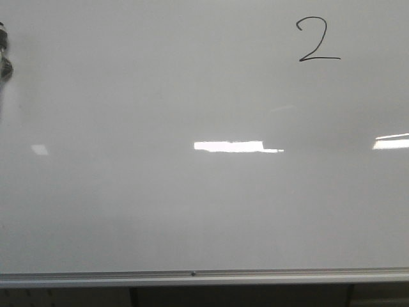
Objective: Write number 2 on whiteboard
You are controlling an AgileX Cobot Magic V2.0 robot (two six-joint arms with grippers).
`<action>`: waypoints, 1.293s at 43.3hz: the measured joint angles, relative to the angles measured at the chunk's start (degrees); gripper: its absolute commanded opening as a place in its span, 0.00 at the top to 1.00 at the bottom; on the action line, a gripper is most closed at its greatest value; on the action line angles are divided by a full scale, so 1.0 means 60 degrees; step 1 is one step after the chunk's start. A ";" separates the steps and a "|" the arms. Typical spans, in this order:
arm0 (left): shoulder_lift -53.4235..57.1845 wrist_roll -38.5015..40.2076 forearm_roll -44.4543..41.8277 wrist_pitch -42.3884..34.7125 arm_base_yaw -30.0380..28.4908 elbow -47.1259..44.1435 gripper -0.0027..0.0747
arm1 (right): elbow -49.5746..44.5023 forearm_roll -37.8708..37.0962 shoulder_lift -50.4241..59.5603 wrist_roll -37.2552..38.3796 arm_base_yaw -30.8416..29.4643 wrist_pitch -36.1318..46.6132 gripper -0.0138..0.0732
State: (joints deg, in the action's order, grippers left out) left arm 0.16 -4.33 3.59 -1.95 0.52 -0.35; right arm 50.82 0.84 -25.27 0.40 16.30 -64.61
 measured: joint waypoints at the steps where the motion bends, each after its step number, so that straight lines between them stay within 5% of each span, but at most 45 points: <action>1: 0.0000 0.0000 0.0000 0.0000 0.0000 0.0000 0.99 | 0.0000 0.0000 0.0000 0.0000 0.0000 0.0000 0.92; 15: 0.0000 0.0000 0.0022 0.0000 0.0000 0.0000 0.99 | -0.0452 0.0000 0.0341 0.0000 -0.0382 0.0272 0.92; 35: 0.0000 0.0000 0.0022 0.0000 0.0000 0.0000 0.99 | -0.5886 0.0000 0.3441 0.0000 -0.2416 0.7092 0.92; 56: 0.0000 0.0000 0.0022 0.0000 0.0000 0.0000 0.99 | -0.8731 0.0017 0.4304 0.0000 -0.2462 1.0768 0.92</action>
State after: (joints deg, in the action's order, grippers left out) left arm 0.16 -4.33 3.72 -1.95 0.52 -0.35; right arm -1.57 0.94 0.55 0.40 1.53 0.00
